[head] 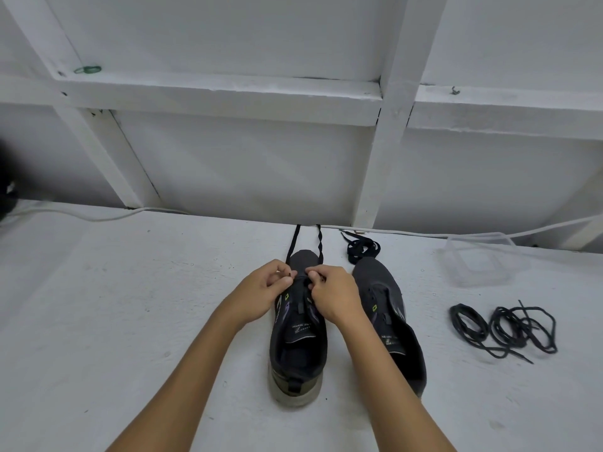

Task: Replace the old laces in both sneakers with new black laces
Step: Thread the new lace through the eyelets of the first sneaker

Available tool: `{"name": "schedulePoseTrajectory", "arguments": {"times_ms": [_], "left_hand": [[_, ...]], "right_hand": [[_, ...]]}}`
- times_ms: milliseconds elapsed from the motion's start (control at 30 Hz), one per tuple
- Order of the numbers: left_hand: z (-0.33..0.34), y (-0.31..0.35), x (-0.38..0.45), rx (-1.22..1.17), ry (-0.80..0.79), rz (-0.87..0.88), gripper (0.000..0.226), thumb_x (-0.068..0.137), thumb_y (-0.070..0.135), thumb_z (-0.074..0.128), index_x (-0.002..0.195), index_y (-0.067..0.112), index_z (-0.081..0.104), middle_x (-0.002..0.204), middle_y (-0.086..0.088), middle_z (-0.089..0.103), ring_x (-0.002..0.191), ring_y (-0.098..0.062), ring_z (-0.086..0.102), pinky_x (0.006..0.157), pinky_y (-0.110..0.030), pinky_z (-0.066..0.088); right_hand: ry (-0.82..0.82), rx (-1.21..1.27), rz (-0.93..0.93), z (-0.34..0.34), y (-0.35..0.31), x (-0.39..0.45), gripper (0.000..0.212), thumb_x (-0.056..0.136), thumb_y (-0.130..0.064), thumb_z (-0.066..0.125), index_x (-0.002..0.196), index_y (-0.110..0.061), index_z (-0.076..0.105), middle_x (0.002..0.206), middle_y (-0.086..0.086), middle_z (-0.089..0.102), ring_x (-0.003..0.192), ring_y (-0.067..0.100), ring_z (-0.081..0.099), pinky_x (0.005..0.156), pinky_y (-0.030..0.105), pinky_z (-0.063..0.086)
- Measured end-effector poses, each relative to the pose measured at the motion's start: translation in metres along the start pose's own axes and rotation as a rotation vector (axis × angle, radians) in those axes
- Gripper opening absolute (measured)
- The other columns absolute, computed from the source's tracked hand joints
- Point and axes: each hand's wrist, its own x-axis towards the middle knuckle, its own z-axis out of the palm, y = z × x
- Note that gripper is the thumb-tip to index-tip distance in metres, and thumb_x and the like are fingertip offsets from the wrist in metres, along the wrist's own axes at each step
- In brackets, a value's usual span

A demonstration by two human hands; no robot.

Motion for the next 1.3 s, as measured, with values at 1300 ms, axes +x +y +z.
{"name": "schedulePoseTrajectory", "arguments": {"times_ms": [1300], "left_hand": [[0.011, 0.031, 0.001, -0.134, 0.339, 0.147, 0.014, 0.094, 0.022, 0.066, 0.099, 0.032, 0.075, 0.096, 0.016, 0.074, 0.093, 0.0, 0.066, 0.087, -0.027, 0.054]], "right_hand": [[0.081, 0.414, -0.143, -0.028, -0.015, -0.005, 0.013, 0.087, -0.022, 0.078, 0.079, -0.032, 0.076, 0.075, -0.011, 0.076, 0.071, 0.0, 0.069, 0.071, 0.021, 0.055]]}}
